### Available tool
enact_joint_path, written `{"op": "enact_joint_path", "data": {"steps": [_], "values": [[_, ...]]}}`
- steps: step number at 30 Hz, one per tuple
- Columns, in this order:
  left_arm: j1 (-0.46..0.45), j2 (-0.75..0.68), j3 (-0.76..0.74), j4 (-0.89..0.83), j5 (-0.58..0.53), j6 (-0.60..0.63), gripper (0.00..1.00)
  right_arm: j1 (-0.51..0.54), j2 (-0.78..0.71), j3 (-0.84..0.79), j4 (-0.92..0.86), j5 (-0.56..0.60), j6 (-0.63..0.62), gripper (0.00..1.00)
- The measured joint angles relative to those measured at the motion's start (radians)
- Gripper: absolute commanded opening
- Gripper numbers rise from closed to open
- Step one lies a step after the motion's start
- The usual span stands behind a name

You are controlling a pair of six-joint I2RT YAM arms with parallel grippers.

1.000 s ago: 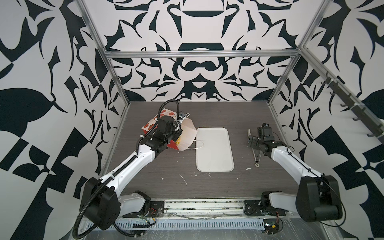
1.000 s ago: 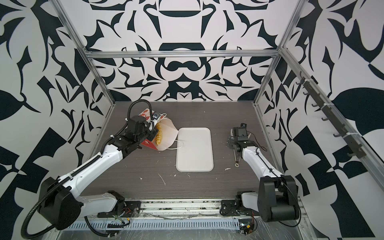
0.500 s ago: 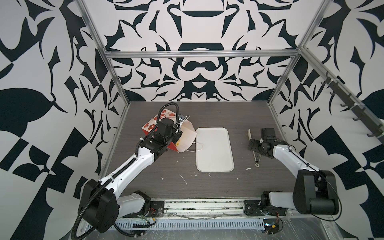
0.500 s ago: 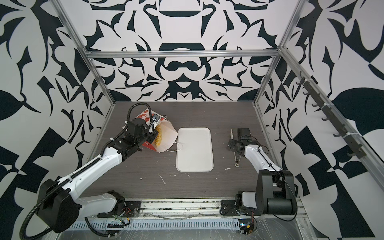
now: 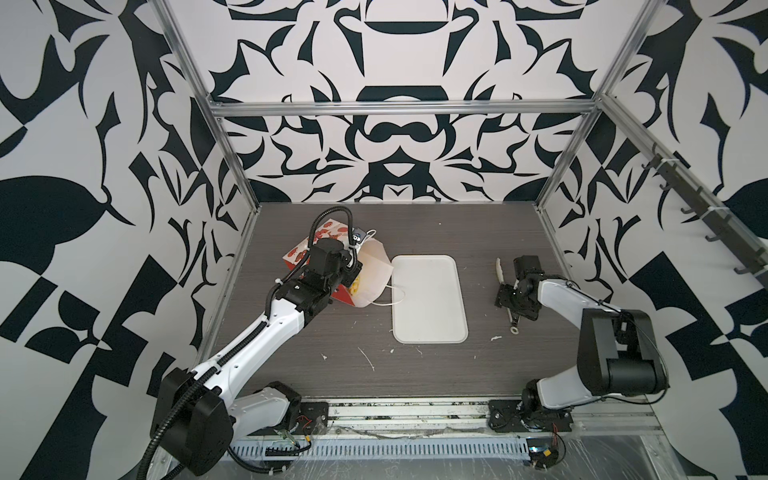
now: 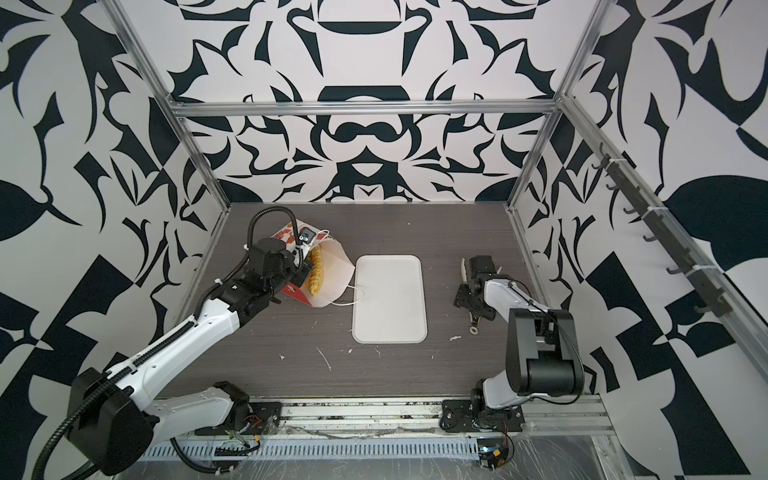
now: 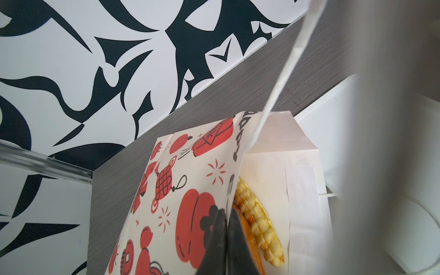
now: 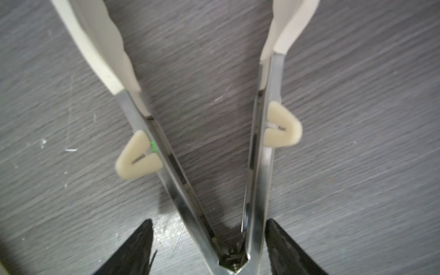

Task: Take the fake bread out of the paper bag
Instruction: 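Lower the right gripper onto the cream tongs and grasp them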

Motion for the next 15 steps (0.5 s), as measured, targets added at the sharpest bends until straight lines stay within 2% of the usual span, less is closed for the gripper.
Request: {"op": "enact_joint_path", "data": {"steps": [4, 7, 12, 15], "values": [[0.000, 0.000, 0.000, 0.000, 0.000, 0.000, 0.00, 0.000, 0.005, 0.005, -0.007, 0.009, 0.017, 0.58], [0.000, -0.002, 0.000, 0.000, 0.000, 0.000, 0.00, 0.000, 0.011, 0.008, -0.011, 0.014, 0.017, 0.50], [0.000, -0.002, 0.000, 0.000, -0.001, 0.000, 0.00, 0.000, 0.023, 0.021, -0.015, 0.020, 0.015, 0.23], [0.000, -0.002, 0.000, 0.000, -0.001, 0.000, 0.00, 0.000, 0.023, 0.024, -0.014, 0.023, 0.017, 0.13]]}}
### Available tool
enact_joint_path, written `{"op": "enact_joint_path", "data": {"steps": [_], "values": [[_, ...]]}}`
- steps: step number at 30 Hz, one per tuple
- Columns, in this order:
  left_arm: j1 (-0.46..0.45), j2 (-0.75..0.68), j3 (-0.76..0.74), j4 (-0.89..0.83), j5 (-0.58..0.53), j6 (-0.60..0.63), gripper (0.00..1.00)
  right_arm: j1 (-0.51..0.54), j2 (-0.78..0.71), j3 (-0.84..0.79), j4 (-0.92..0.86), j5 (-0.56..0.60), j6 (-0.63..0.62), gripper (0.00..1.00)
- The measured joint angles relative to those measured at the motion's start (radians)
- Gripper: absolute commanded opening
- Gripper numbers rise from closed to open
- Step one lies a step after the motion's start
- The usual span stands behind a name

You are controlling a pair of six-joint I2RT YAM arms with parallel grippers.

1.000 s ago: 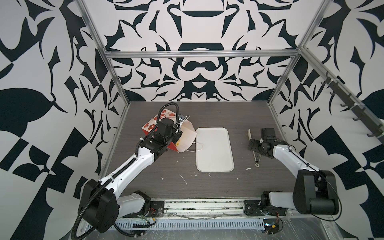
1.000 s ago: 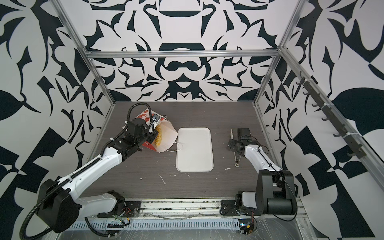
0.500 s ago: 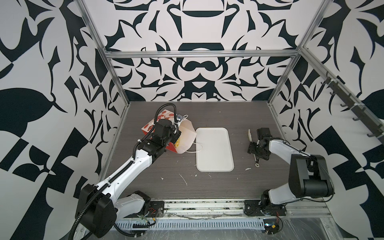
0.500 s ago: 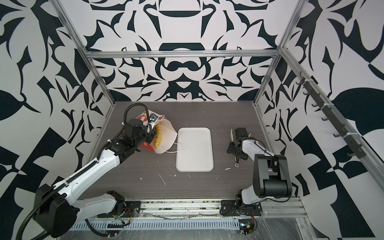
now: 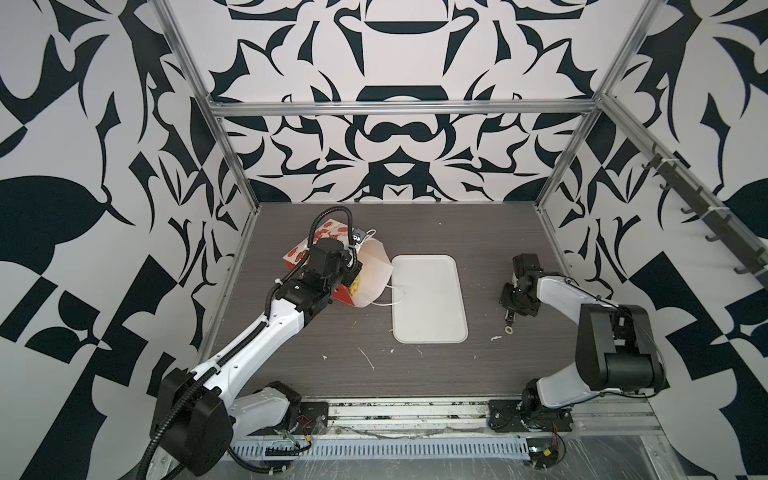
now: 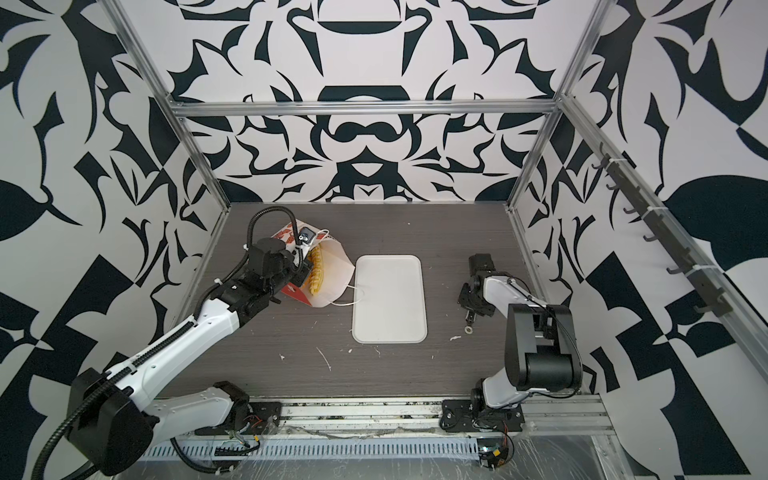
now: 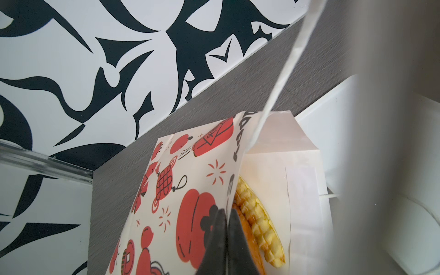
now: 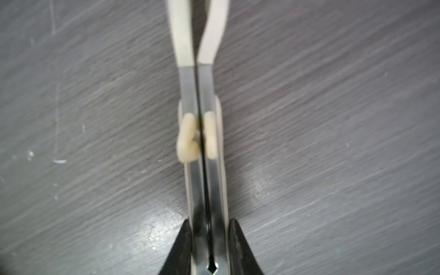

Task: Take the fake bread out of the paper bag
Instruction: 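Lower the right gripper onto the cream tongs and grasp them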

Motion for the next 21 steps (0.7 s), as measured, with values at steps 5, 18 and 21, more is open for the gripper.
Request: {"op": "enact_joint_path", "data": {"steps": [5, 18, 21], "values": [[0.000, 0.000, 0.000, 0.000, -0.001, 0.000, 0.00, 0.000, 0.002, 0.003, -0.003, 0.002, -0.002, 0.00], [0.000, -0.005, 0.000, 0.000, -0.010, 0.000, 0.00, 0.176, -0.104, 0.106, -0.130, -0.026, -0.101, 0.00], [0.000, -0.005, 0.000, 0.000, -0.011, 0.000, 0.00, 0.295, -0.111, 0.198, -0.169, -0.058, -0.143, 0.00]]}}
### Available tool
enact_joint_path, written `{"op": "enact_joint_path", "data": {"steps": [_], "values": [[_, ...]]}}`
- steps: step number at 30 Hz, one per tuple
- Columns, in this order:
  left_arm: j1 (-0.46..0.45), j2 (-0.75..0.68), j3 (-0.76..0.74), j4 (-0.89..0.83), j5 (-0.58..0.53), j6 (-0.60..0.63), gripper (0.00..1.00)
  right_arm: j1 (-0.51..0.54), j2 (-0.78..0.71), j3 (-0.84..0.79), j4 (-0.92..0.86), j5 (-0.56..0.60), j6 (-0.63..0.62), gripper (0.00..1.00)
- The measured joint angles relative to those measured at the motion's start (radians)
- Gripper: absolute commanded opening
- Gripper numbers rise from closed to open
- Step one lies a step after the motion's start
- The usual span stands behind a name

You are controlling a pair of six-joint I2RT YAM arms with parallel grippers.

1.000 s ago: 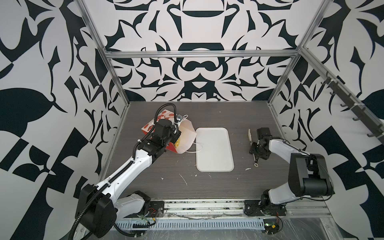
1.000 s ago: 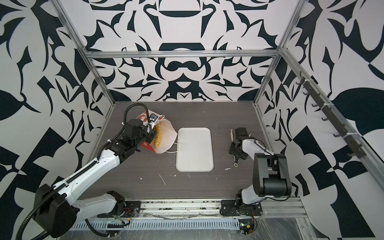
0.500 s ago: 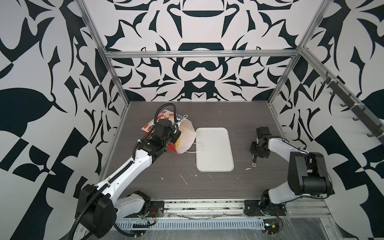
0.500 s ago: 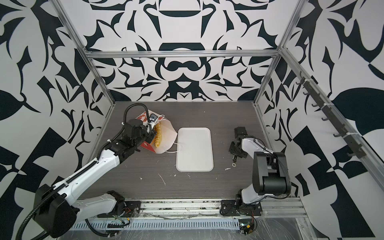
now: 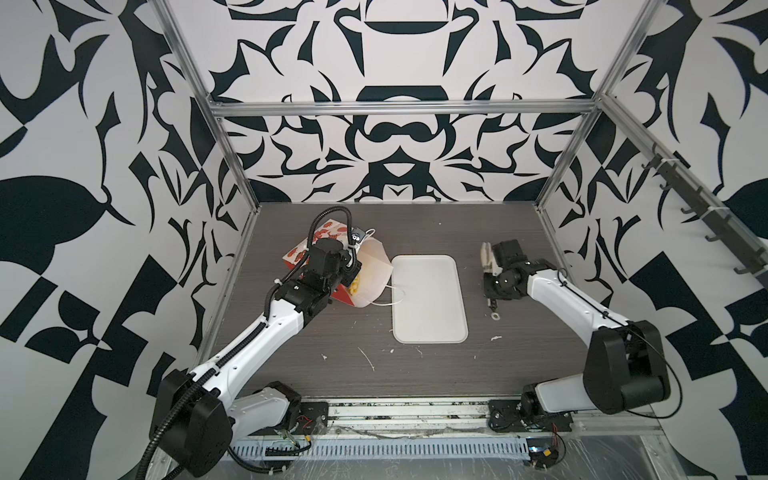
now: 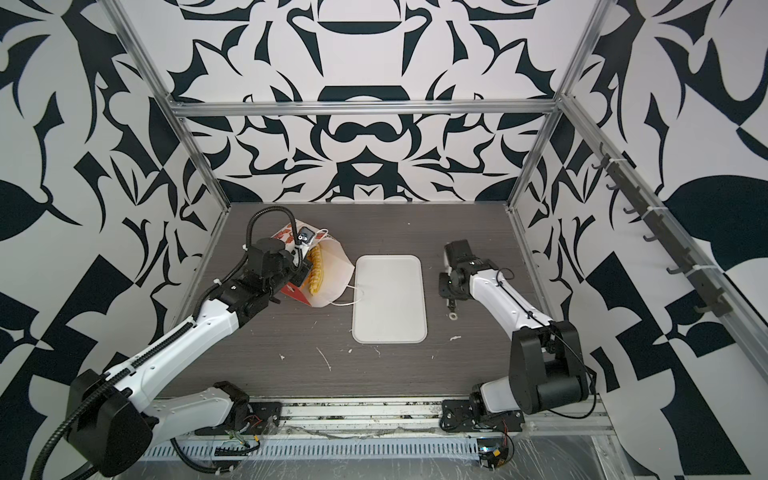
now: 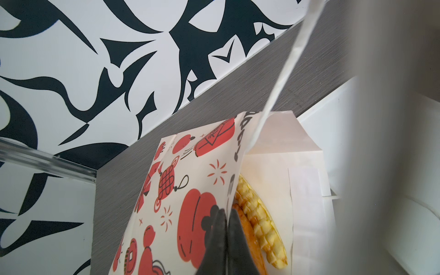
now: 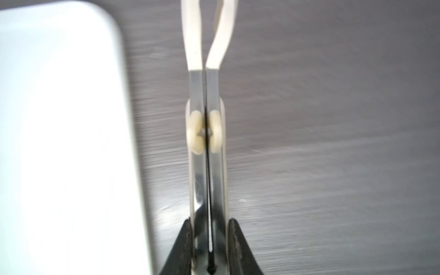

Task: Take the fake bread out of the paper bag
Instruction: 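Lower the right gripper onto the cream tongs and grasp them, then swing the held tongs with the right gripper into the bag's opening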

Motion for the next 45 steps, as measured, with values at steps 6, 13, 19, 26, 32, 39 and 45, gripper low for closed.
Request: {"op": "enact_joint_path", "data": {"steps": [6, 13, 19, 26, 32, 39, 45], "values": [[0.000, 0.000, 0.000, 0.000, -0.001, 0.000, 0.00, 0.145, -0.046, 0.082, -0.063, -0.086, -0.066, 0.00], [0.000, 0.000, 0.000, 0.000, -0.001, 0.000, 0.00, 0.249, -0.090, 0.129, -0.165, -0.213, -0.120, 0.00], [0.000, 0.000, 0.000, 0.000, -0.001, 0.000, 0.00, 0.407, -0.090, 0.148, -0.208, -0.300, -0.140, 0.00], [0.000, 0.000, 0.000, 0.000, -0.001, -0.001, 0.00, 0.463, -0.058, 0.148, -0.196, -0.413, -0.138, 0.00], [0.000, 0.004, 0.000, 0.000, 0.000, -0.001, 0.00, 0.479, 0.026, 0.150, -0.114, -0.461, -0.112, 0.01], [0.000, 0.010, 0.000, 0.000, 0.003, -0.001, 0.00, 0.481, 0.156, 0.177, -0.014, -0.503, -0.060, 0.17], [0.000, 0.010, 0.000, 0.000, 0.004, -0.001, 0.00, 0.484, 0.234, 0.223, 0.046, -0.529, -0.030, 0.24]]}}
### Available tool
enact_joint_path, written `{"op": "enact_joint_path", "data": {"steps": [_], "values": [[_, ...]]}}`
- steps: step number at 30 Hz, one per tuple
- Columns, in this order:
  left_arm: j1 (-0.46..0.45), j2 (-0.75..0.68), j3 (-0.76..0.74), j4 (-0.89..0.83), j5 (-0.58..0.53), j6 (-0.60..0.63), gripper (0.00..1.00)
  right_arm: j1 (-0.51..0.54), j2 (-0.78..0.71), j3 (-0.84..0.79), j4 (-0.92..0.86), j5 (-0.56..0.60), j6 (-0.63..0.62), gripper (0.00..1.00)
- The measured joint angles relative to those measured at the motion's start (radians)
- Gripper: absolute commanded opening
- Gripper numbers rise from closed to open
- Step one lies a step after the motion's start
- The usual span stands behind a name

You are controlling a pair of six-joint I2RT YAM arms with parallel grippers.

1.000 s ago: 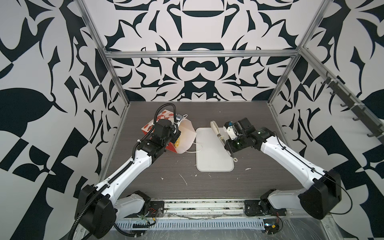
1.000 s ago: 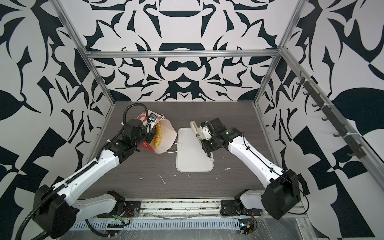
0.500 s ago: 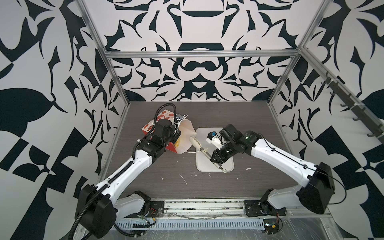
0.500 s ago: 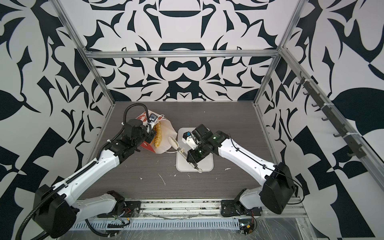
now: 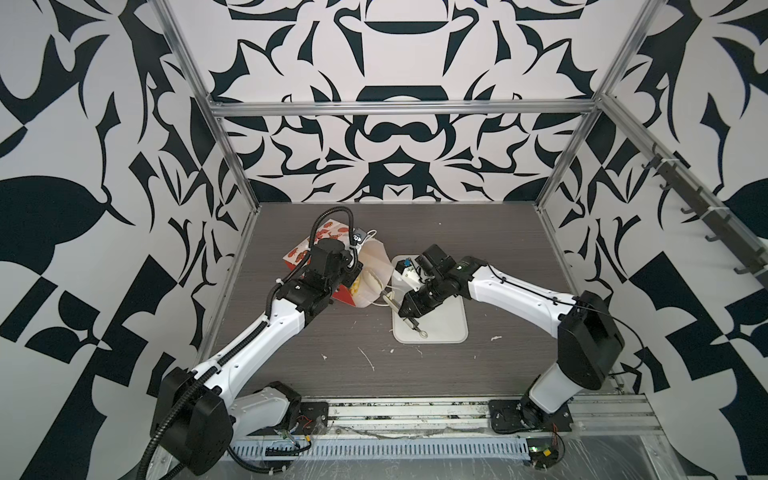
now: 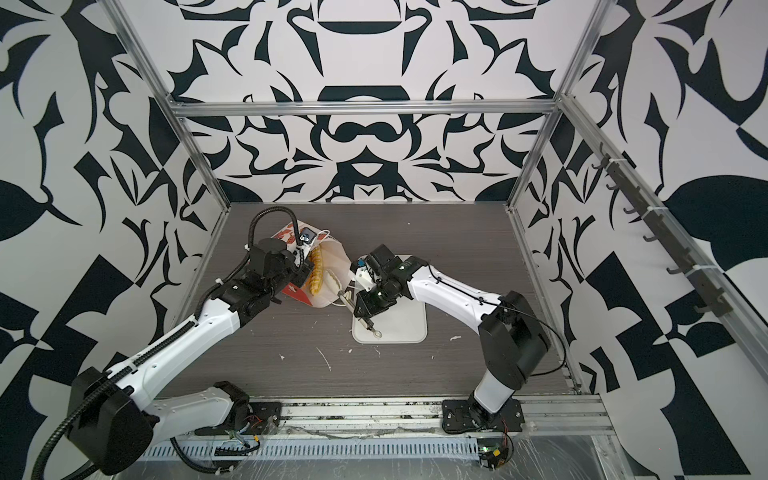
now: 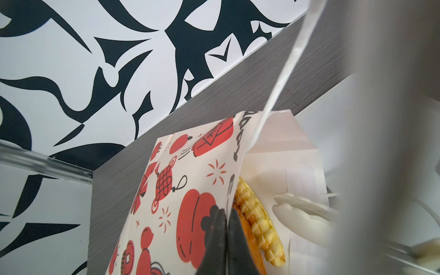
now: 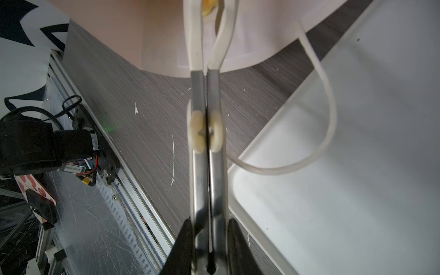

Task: Take the fake bread out of the paper bag
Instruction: 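Swing the held tongs with the right gripper into the bag's opening, then close the tongs on a yellow pastry inside the bag with the right gripper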

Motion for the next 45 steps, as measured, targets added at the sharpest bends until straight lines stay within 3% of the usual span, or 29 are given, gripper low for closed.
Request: {"op": "enact_joint_path", "data": {"steps": [18, 45], "values": [[0.000, 0.006, 0.000, 0.000, 0.000, 0.000, 0.00, 0.001, 0.099, 0.097, 0.018, -0.023, 0.018, 0.35], [0.000, 0.023, 0.000, 0.001, -0.001, 0.001, 0.00, 0.000, 0.064, 0.171, -0.042, 0.068, -0.002, 0.36]]}}
